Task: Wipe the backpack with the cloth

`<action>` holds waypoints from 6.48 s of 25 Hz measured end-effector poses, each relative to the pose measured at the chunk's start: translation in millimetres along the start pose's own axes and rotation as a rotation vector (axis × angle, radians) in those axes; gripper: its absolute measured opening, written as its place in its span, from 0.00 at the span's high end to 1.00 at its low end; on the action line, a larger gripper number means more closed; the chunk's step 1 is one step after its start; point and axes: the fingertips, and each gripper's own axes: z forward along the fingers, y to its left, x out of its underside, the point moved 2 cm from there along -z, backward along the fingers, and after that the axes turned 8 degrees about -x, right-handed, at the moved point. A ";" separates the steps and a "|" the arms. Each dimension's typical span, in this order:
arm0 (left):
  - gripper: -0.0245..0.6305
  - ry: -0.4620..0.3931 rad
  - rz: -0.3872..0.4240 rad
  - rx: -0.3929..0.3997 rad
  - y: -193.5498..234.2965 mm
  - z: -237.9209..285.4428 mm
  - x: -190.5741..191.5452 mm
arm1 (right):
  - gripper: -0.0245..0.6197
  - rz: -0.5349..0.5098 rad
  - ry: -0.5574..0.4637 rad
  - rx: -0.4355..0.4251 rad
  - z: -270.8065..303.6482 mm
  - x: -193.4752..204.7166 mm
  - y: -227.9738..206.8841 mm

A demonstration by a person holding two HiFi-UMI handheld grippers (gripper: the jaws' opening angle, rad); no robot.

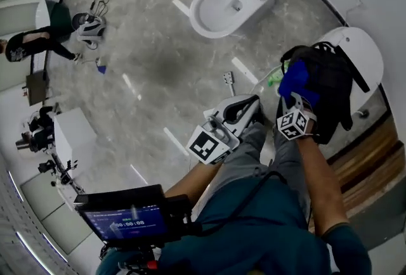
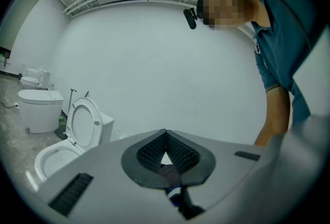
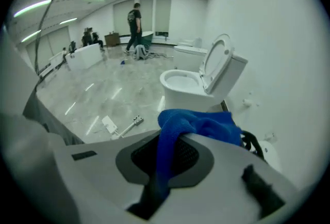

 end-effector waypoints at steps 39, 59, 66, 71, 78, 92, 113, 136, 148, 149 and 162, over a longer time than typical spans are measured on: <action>0.96 -0.005 0.085 0.085 -19.1 1.5 10.6 | 0.92 0.365 0.232 0.189 -129.8 246.7 -17.3; 0.96 0.038 0.062 0.094 -15.6 -31.6 17.9 | 0.92 0.389 0.165 0.044 -78.9 161.8 62.7; 0.96 0.034 0.077 0.115 -14.1 -29.7 36.1 | 0.92 0.564 0.288 0.192 -99.1 247.8 32.4; 0.96 0.039 0.085 0.118 -13.4 -31.2 35.5 | 0.92 0.438 0.164 0.055 -36.8 148.0 80.3; 0.96 0.050 0.087 0.107 -9.7 -35.2 36.9 | 0.92 0.417 0.113 -0.101 3.5 97.3 111.9; 0.96 0.082 0.063 0.117 -11.2 -45.6 50.9 | 0.92 0.936 0.210 -0.175 -28.8 222.1 132.9; 0.96 0.141 0.082 0.178 -23.7 -14.3 69.0 | 0.92 1.446 0.178 0.116 -59.4 344.0 92.2; 0.96 0.156 0.086 0.192 -41.8 27.8 65.0 | 0.92 1.882 -0.204 0.380 -101.6 387.9 65.2; 0.96 0.136 0.069 0.113 -42.4 50.0 62.0 | 0.92 1.289 -0.374 0.218 -72.7 283.5 -195.3; 0.96 0.138 0.068 0.106 -41.4 51.6 63.6 | 0.92 1.243 -0.373 0.204 -69.4 270.6 -218.6; 0.96 0.134 0.061 0.121 -54.2 78.7 61.9 | 0.92 1.475 -0.126 -0.112 -86.5 354.9 -5.8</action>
